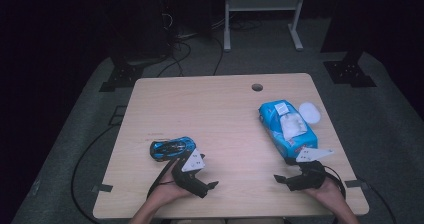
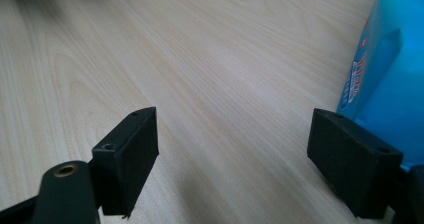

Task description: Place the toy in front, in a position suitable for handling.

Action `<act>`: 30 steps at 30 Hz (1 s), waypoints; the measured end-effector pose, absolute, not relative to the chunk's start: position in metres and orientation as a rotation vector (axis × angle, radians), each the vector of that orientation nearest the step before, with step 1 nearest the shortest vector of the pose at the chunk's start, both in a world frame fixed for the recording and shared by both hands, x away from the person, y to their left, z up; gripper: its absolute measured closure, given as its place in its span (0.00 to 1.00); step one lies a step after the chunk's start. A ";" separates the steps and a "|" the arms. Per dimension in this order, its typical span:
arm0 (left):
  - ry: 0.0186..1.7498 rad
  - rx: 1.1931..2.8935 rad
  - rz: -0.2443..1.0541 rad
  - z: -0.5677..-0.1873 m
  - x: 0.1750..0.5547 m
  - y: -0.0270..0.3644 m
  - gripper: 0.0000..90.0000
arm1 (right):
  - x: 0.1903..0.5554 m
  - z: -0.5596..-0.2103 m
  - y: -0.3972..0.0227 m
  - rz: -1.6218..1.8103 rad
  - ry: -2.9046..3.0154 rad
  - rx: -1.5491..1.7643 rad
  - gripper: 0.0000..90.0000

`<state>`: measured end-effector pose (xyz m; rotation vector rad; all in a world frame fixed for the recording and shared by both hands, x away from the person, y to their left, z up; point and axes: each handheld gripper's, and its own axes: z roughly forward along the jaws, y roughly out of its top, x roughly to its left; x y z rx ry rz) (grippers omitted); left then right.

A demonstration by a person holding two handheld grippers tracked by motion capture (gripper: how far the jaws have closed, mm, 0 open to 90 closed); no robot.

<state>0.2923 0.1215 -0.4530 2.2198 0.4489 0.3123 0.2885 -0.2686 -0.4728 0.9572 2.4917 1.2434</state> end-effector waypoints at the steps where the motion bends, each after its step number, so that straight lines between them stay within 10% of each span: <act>1: 0.442 2.220 0.306 -0.451 0.293 0.123 0.02 | 0.288 -0.473 -0.268 1.245 2.491 0.955 0.22; 30: 0.440 2.400 0.379 -0.412 0.350 0.191 0.02 | 0.287 -0.467 -0.264 1.239 2.491 0.932 0.21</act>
